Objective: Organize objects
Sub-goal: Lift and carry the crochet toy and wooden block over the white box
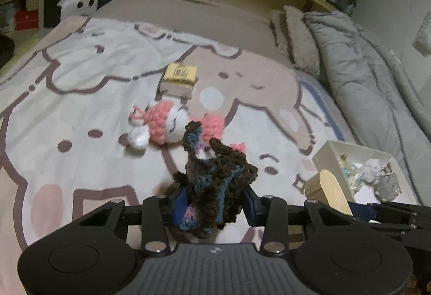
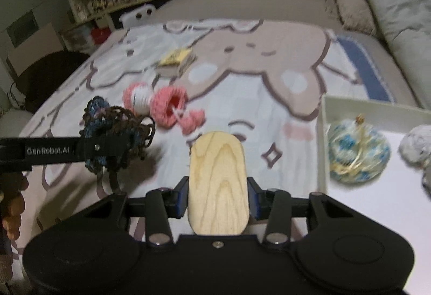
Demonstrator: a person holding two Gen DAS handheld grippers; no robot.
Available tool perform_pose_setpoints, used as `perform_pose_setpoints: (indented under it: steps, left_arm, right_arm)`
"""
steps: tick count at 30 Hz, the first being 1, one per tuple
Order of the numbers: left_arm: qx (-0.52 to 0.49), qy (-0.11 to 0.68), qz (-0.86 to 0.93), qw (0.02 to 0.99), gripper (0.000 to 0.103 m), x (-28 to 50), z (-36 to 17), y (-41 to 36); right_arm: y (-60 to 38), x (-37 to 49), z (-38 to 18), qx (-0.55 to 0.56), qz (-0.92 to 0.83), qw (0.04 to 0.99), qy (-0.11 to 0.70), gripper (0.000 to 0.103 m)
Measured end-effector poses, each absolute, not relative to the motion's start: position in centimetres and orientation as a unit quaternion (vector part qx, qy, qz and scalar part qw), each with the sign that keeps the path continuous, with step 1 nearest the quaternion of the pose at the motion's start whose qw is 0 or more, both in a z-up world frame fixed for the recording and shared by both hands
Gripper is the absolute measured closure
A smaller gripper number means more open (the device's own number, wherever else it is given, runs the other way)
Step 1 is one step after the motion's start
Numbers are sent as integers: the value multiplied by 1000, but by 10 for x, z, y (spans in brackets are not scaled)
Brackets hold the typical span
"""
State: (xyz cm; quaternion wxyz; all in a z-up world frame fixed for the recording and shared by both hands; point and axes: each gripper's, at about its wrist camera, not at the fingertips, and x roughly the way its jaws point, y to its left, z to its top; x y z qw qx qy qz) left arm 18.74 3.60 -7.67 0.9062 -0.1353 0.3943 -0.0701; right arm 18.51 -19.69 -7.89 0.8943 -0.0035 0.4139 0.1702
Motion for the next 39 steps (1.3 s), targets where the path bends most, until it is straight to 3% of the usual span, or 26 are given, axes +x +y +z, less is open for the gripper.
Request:
perform_pose_setpoints:
  steps: [23,39]
  left_arm:
    - [-108,315,-133,934,60,149,-16,1]
    - [-96,303,-219,922,60,142,4,-87]
  right_arm:
    - [-275,169,0,59,122,925,354,59]
    - [-391,138,7,56,45,929,363,59]
